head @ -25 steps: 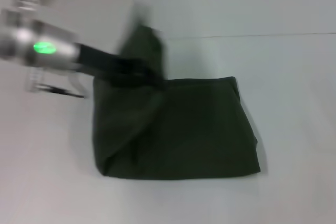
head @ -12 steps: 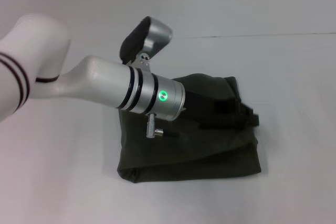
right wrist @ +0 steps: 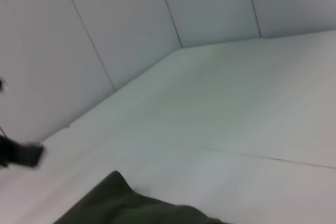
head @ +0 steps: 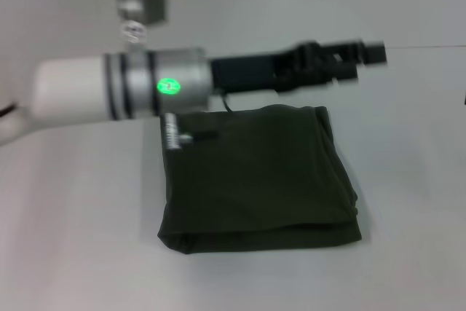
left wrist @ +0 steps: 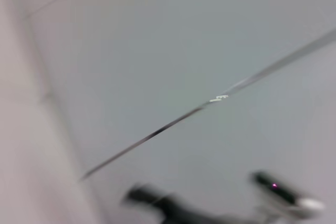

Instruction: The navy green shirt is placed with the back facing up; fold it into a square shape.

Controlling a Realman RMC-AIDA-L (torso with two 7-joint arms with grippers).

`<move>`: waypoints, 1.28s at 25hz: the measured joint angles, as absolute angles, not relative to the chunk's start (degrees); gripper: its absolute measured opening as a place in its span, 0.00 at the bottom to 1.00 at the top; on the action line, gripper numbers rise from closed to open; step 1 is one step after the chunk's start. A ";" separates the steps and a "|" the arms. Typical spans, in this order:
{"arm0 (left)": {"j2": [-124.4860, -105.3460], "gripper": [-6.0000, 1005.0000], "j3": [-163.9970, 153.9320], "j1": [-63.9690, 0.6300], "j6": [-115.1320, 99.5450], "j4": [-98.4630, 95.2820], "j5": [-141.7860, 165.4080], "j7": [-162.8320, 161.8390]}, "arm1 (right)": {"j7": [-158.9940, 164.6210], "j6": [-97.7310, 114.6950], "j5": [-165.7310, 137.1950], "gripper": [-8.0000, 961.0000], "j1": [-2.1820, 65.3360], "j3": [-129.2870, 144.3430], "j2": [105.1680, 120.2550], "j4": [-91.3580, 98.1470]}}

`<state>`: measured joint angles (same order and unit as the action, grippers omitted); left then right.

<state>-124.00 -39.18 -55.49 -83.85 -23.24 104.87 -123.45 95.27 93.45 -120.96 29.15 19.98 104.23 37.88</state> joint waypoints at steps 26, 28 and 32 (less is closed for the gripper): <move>-111.66 0.87 -40.56 -33.83 -95.88 -27.72 106.80 -73.82 | 81.43 99.67 -117.95 0.97 34.59 27.60 116.93 36.91; -112.25 0.87 -40.75 -34.24 -94.99 -26.62 107.73 -71.13 | 78.95 97.81 -117.95 0.96 34.98 29.62 117.49 36.14; -112.99 0.87 -42.21 -35.11 -94.32 -26.02 108.25 -70.12 | 75.42 94.66 -117.97 0.96 36.19 32.26 117.63 33.52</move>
<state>-112.99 -42.21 -35.11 -94.32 -26.02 108.25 -70.12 75.42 94.66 -117.97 36.19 32.27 117.63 33.52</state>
